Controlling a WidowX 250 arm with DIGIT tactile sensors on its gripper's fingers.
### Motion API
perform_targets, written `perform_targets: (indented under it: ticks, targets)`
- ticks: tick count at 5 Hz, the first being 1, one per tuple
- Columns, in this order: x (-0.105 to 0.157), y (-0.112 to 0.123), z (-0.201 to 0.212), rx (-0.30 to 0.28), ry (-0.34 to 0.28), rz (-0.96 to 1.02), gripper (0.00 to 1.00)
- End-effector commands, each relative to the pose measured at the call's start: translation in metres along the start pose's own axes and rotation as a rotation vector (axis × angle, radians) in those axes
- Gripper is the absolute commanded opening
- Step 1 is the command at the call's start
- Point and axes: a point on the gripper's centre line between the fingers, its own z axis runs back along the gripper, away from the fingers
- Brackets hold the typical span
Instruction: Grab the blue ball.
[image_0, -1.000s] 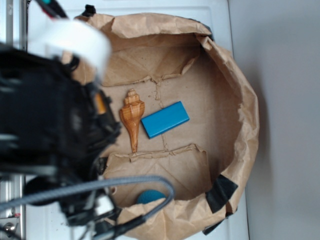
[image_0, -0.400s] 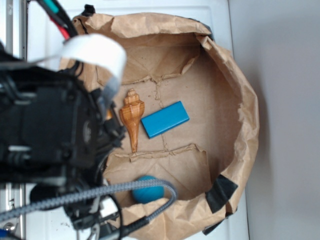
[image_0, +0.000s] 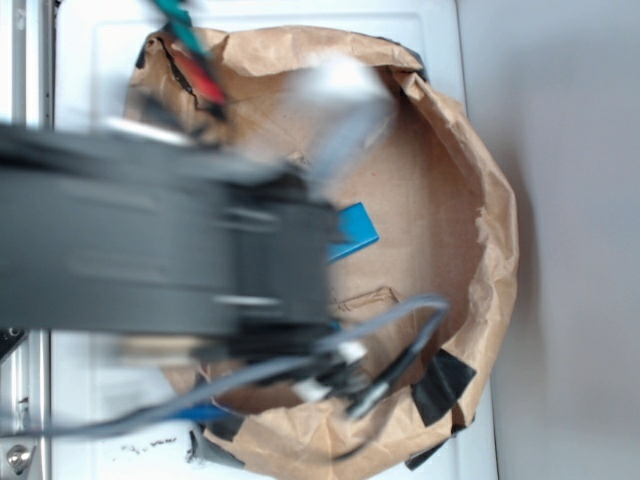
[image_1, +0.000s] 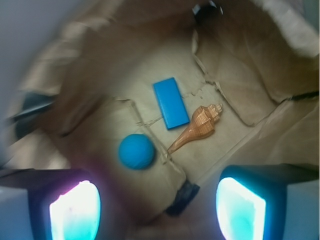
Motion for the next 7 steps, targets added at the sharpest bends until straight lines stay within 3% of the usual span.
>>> perform_targets:
  ticks: [1,2,3,5,6,7]
  targets:
    - [0.012,-0.008,-0.053,-0.033,-0.072,0.102,1.0]
    - [-0.008,-0.022,-0.067,-0.098,-0.001,0.064,1.0]
    - [-0.021,-0.036,-0.075,-0.116,0.035,0.041,1.0]
    - [-0.022,-0.044,-0.078,-0.027,0.053,0.087,1.0]
    - [-0.013,-0.05,-0.075,-0.002,0.037,0.087,0.0]
    - [-0.01,-0.047,-0.067,-0.017,0.01,0.083,0.0]
